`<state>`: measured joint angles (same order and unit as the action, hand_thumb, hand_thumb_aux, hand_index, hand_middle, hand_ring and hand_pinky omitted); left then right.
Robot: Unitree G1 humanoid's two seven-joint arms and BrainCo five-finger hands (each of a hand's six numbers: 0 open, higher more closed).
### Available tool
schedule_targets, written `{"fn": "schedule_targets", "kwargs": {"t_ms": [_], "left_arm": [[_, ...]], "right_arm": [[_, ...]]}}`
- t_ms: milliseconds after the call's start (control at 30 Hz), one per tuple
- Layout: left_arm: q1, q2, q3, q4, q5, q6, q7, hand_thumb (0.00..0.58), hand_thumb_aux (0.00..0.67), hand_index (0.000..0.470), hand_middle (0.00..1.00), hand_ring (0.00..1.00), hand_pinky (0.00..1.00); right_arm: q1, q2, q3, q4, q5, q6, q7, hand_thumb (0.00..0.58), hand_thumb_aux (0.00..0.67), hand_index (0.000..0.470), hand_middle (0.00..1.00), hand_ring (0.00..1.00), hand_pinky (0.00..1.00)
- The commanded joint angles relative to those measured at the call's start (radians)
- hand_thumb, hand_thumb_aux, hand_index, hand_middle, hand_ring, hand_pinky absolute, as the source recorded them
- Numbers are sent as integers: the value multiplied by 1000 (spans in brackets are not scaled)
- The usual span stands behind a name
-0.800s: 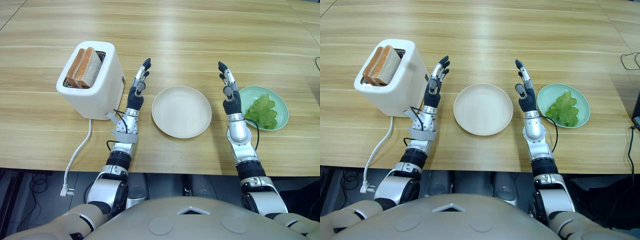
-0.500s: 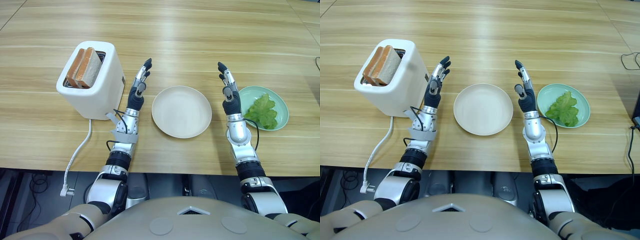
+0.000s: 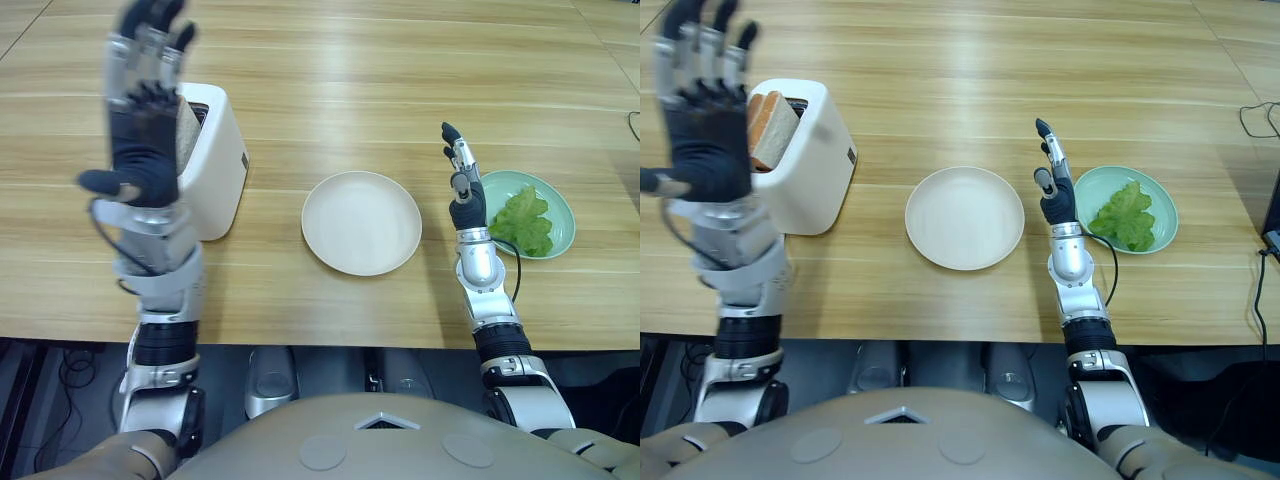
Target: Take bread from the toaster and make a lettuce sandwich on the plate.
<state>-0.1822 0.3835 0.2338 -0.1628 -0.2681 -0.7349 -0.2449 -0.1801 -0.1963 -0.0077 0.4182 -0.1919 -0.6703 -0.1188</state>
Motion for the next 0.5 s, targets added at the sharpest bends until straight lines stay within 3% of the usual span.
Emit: {"fn": "schedule_targets", "kwargs": {"t_ms": [33,200,500], "left_arm": [[4,93,174,172,223,-114,45,0,0,0,0,0,0],[35,270,285,484,545,-209,180,0,0,0,0,0,0],[17,459,127,827,815,-151,386,0,0,0,0,0,0]], "right_arm": [[14,-2,-6,-19,-2,18,1,0,0,0,0,0,0],[11,-6,-11,-30,0,26,4,0,0,0,0,0,0],[31,-14,-19,-53,2,36,3,0,0,0,0,0,0]]}}
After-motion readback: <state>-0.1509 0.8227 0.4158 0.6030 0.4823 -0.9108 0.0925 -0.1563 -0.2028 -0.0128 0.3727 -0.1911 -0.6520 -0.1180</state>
